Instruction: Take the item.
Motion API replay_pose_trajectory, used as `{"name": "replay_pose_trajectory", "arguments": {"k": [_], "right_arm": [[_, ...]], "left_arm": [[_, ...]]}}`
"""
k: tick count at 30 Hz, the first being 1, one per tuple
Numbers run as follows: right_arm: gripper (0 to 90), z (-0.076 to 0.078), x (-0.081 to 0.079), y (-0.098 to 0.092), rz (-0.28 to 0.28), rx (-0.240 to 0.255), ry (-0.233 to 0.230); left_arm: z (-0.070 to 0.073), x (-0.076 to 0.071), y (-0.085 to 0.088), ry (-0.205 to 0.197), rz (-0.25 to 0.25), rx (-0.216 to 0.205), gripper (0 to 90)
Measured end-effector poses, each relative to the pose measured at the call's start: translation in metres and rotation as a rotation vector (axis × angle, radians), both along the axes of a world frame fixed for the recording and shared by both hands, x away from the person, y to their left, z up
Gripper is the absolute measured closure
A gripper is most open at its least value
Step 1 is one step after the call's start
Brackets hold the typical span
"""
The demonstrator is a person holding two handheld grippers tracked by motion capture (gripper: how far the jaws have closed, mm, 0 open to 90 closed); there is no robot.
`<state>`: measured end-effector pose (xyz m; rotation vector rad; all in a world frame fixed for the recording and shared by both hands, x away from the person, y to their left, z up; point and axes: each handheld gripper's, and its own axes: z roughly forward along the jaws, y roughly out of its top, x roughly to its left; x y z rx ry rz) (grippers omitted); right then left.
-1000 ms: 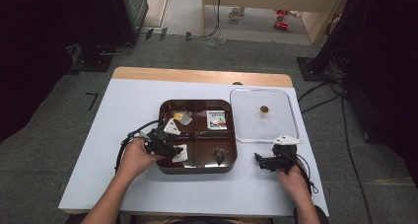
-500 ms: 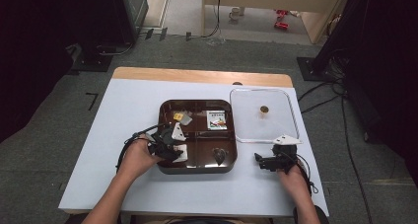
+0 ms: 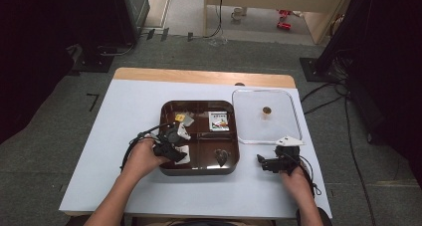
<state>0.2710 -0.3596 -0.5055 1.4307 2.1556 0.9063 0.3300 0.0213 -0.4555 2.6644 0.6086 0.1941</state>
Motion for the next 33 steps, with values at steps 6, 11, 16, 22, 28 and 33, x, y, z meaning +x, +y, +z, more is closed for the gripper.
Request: {"name": "replay_pose_trajectory", "arguments": {"k": [6, 11, 16, 22, 28, 33], "right_arm": [[0.0, 0.0, 0.0, 0.0, 0.0, 0.0, 0.0], [0.0, 0.0, 0.0, 0.0, 0.0, 0.0, 0.0], [0.0, 0.0001, 0.0, -0.0001, 0.0, 0.0, 0.0], [0.0, 0.0001, 0.0, 0.0001, -0.001, 0.001, 0.0], [0.0, 0.0001, 0.0, 0.0, 0.0, 0.001, 0.0], [0.0, 0.0001, 0.0, 0.0, 0.0, 0.001, 0.0]], "left_arm": [[0.0007, 0.0014, -0.0011, 0.043, 0.028, -0.003, 56.3], [0.0016, 0.001, -0.0005, 0.043, 0.029, -0.007, 62.3], [0.0029, 0.0016, 0.0023, 0.036, 0.031, -0.013, 75.5], [0.0039, 0.0031, 0.0029, 0.053, 0.046, -0.025, 80.0], [0.0043, 0.0051, 0.0047, 0.07, 0.051, -0.042, 82.6], [0.0053, 0.0055, 0.0063, 0.07, 0.057, -0.052, 83.6]]}}
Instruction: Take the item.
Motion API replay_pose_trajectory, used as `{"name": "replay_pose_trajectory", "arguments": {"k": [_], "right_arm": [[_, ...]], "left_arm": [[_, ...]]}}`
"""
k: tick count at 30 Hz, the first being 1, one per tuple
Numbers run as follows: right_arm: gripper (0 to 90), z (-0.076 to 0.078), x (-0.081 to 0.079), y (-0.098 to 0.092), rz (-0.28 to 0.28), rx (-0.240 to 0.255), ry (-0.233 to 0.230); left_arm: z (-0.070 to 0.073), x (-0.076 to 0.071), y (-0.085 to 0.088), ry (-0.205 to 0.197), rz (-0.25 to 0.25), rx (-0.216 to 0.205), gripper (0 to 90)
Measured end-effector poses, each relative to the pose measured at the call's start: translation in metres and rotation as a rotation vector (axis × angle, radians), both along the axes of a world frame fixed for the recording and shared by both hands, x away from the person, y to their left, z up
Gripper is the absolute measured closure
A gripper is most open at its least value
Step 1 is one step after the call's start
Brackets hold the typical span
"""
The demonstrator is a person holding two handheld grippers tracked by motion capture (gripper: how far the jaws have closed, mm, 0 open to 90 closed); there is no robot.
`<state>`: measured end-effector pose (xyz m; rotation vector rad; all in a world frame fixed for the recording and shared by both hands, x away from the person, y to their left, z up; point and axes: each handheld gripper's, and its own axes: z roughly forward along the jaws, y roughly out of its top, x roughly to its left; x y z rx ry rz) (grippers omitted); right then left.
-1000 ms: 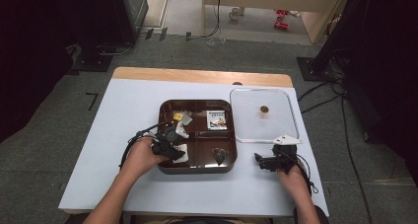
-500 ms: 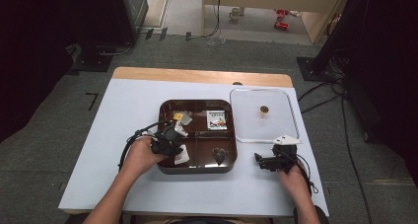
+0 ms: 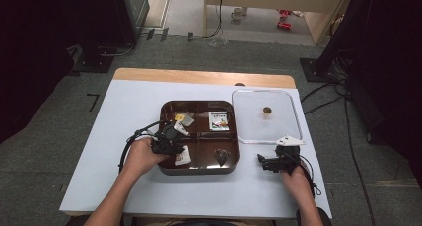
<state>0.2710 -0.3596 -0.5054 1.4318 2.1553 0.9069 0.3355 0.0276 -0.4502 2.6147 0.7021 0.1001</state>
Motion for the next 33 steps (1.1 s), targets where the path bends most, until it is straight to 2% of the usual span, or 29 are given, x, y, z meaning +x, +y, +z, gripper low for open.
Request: {"name": "replay_pose_trajectory", "arguments": {"k": [5, 10, 19, 24, 30, 33], "right_arm": [[0.0, 0.0, 0.0, 0.0, 0.0, 0.0, 0.0], [0.0, 0.0, 0.0, 0.0, 0.0, 0.0, 0.0], [0.0, 0.0, 0.0, 0.0, 0.0, 0.001, 0.0], [0.0, 0.0, 0.0, 0.0, 0.0, 0.0, 0.0], [0.0, 0.0, 0.0, 0.0, 0.0, 0.0, 0.0], [0.0, 0.0, 0.0, 0.0, 0.0, 0.0, 0.0]], "left_arm": [[0.004, 0.002, 0.006, -0.001, 0.013, -0.043, 84.1], [0.009, 0.0, 0.007, -0.027, 0.008, -0.074, 84.4], [0.012, 0.001, 0.011, -0.026, 0.017, -0.112, 84.5], [0.017, 0.003, 0.019, -0.02, 0.037, -0.169, 84.5], [0.02, 0.004, 0.027, -0.029, 0.051, -0.181, 84.4], [0.022, 0.005, 0.031, -0.032, 0.06, -0.202, 84.5]]}}
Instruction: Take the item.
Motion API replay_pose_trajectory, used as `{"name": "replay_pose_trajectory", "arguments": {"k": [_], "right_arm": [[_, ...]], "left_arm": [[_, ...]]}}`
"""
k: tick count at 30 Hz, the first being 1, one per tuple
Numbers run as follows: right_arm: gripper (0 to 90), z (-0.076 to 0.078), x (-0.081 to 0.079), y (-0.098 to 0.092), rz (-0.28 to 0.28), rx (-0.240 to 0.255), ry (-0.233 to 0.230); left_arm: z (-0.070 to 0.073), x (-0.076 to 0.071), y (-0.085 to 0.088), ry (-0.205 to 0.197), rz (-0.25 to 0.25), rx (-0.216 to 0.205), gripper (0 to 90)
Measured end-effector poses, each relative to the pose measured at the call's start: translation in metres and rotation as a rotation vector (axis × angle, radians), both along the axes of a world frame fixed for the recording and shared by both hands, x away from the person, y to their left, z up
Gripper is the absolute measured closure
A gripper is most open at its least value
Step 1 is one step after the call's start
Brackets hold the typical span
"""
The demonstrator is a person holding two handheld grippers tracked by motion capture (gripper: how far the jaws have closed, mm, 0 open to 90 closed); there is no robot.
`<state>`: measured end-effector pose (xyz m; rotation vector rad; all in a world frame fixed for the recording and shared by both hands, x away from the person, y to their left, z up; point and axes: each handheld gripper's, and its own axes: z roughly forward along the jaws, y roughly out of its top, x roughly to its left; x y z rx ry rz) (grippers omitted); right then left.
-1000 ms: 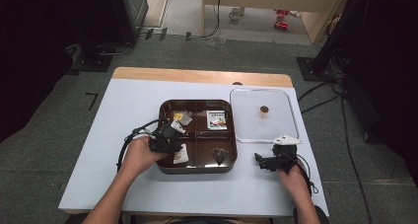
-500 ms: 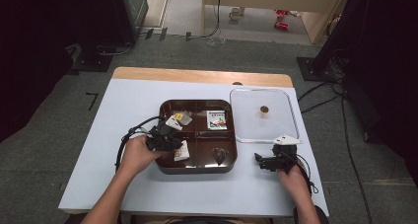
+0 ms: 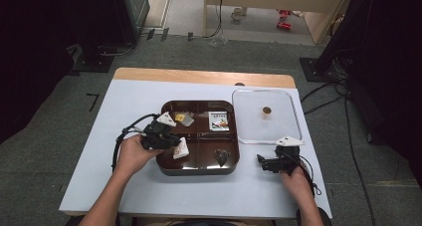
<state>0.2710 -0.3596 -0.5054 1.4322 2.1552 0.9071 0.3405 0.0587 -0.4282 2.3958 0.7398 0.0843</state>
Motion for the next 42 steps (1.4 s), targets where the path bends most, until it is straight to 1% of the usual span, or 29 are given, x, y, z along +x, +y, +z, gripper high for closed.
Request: {"name": "replay_pose_trajectory", "arguments": {"k": [2, 3, 4, 5, 7, 8, 10, 14, 17, 20, 21, 25, 28, 29, 30, 37, 38, 40, 42], "right_arm": [[0.0, 0.0, 0.0, 0.0, 0.0, 0.0, 0.0], [0.0, 0.0, 0.0, 0.0, 0.0, 0.0, 0.0], [0.0, 0.0, 0.0, 0.0, 0.0, 0.0, 0.0], [0.0, 0.0, 0.0, 0.0, 0.0, 0.0, 0.0], [0.0, 0.0, 0.0, 0.0, 0.0, 0.0, 0.0], [0.0, 0.0, 0.0, 0.0, 0.0, 0.0, 0.0], [0.0, 0.0, 0.0, 0.0, 0.0, 0.0, 0.0], [0.0, 0.0, 0.0, 0.0, 0.0, 0.0, 0.0], [0.0, 0.0, 0.0, 0.0, 0.0, 0.0, 0.0], [0.0, 0.0, 0.0, 0.0, 0.0, 0.0, 0.0], [0.0, 0.0, 0.0, 0.0, 0.0, 0.0, 0.0], [0.0, 0.0, 0.0, 0.0, 0.0, 0.0, 0.0], [0.0, 0.0, 0.0, 0.0, 0.0, 0.0, 0.0], [0.0, 0.0, 0.0, 0.0, 0.0, 0.0, 0.0], [0.0, 0.0, 0.0, 0.0, 0.0, 0.0, 0.0], [0.0, 0.0, 0.0, 0.0, 0.0, 0.0, 0.0], [0.0, 0.0, 0.0, 0.0, 0.0, 0.0, 0.0], [0.0, 0.0, 0.0, 0.0, 0.0, 0.0, 0.0], [0.0, 0.0, 0.0, 0.0, 0.0, 0.0, 0.0]], "left_arm": [[0.002, 0.001, 0.004, 0.0, 0.007, -0.02, 84.4], [0.002, 0.001, 0.004, 0.0, 0.007, -0.02, 84.4], [0.003, 0.001, 0.005, -0.003, 0.01, -0.029, 84.4], [0.005, 0.001, 0.009, -0.008, 0.021, -0.047, 84.4], [0.007, 0.001, 0.013, -0.014, 0.029, -0.063, 84.5], [0.007, 0.001, 0.013, -0.014, 0.029, -0.063, 84.4], [0.011, 0.002, 0.02, -0.023, 0.042, -0.092, 84.5], [0.014, 0.003, 0.029, -0.031, 0.058, -0.137, 84.5], [0.017, 0.004, 0.036, -0.041, 0.074, -0.156, 84.4], [0.019, 0.004, 0.04, -0.05, 0.087, -0.165, 84.4], [0.02, 0.004, 0.045, -0.056, 0.097, -0.175, 84.5], [0.023, 0.005, 0.055, -0.061, 0.118, -0.196, 84.5], [0.024, 0.005, 0.058, -0.065, 0.125, -0.205, 84.5], [0.026, 0.005, 0.063, -0.073, 0.136, -0.213, 84.5], [0.026, 0.005, 0.063, -0.073, 0.136, -0.213, 84.5], [0.029, 0.005, 0.082, -0.083, 0.182, -0.235, 84.4], [0.029, 0.005, 0.082, -0.083, 0.182, -0.235, 84.5], [0.03, 0.005, 0.09, -0.086, 0.201, -0.243, 84.4], [0.03, 0.005, 0.092, -0.086, 0.205, -0.244, 84.4]]}}
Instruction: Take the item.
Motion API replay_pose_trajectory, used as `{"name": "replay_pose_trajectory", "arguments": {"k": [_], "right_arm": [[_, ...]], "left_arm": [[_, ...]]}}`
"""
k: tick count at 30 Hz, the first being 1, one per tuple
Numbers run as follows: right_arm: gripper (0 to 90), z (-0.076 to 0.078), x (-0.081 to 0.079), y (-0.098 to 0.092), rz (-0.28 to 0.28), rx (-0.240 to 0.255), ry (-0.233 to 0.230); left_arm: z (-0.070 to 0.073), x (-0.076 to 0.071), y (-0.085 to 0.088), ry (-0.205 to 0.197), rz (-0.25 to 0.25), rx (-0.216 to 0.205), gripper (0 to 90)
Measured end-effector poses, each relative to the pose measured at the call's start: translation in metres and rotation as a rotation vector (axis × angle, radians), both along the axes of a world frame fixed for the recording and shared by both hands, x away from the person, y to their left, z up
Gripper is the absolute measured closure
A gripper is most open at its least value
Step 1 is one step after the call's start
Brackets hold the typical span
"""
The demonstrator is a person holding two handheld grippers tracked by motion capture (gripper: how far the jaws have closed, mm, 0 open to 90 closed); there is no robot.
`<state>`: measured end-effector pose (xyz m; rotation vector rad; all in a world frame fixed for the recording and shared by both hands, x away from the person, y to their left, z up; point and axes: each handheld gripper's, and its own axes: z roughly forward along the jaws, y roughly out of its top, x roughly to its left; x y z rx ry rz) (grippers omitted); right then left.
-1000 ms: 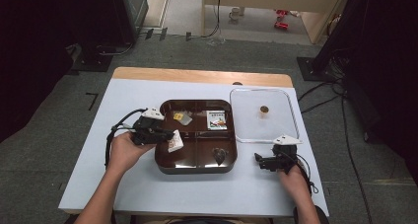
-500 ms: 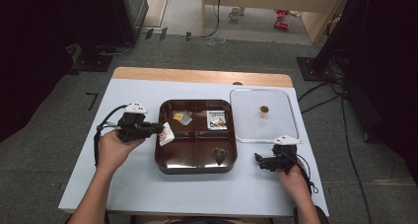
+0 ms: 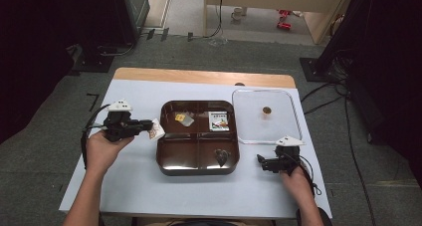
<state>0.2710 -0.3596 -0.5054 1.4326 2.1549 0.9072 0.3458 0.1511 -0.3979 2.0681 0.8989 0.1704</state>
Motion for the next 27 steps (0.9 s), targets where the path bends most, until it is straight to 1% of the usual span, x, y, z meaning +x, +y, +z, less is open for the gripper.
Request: {"name": "replay_pose_trajectory", "arguments": {"k": [2, 8, 13, 15, 16, 17, 18, 21, 22, 24, 25, 27], "right_arm": [[0.0, 0.0, 0.0, 0.0, 0.0, 0.0, 0.0], [0.0, 0.0, 0.0, 0.0, 0.0, 0.0, 0.0], [0.0, 0.0, 0.0, 0.0, 0.0, 0.0, 0.0], [0.0, 0.0, 0.0, 0.0, 0.0, 0.0, 0.0], [0.0, 0.0, 0.0, 0.0, 0.0, 0.0, 0.0], [0.0, 0.0, 0.0, 0.0, 0.0, 0.0, 0.0], [0.0, 0.0, 0.0, 0.0, 0.0, 0.0, 0.0], [0.0, 0.0, 0.0, 0.0, 0.0, 0.0, 0.0], [0.0, 0.0, 0.0, 0.0, 0.0, 0.0, 0.0], [0.0, 0.0, 0.0, 0.0, 0.0, 0.0, 0.0], [0.0, 0.0, 0.0, 0.0, 0.0, 0.0, 0.0], [0.0, 0.0, 0.0, 0.0, 0.0, 0.0, 0.0]], "left_arm": [[0.0, 0.0, 0.006, 0.002, 0.016, -0.007, 84.5], [-0.001, 0.001, 0.016, 0.007, 0.043, -0.004, 84.4], [-0.009, 0.005, 0.026, 0.025, 0.081, 0.026, 84.4], [-0.014, 0.007, 0.029, 0.044, 0.093, 0.039, 84.4], [-0.014, 0.007, 0.029, 0.044, 0.093, 0.039, 84.4], [-0.017, 0.008, 0.029, 0.05, 0.097, 0.053, 84.4], [-0.022, 0.01, 0.029, 0.064, 0.104, 0.08, 84.3], [-0.026, 0.013, 0.029, 0.075, 0.109, 0.091, 84.3], [-0.029, 0.015, 0.028, 0.086, 0.115, 0.102, 84.3], [-0.031, 0.016, 0.028, 0.092, 0.116, 0.106, 84.3], [-0.035, 0.019, 0.028, 0.105, 0.121, 0.111, 84.3], [-0.04, 0.021, 0.028, 0.117, 0.122, 0.12, 84.2]]}}
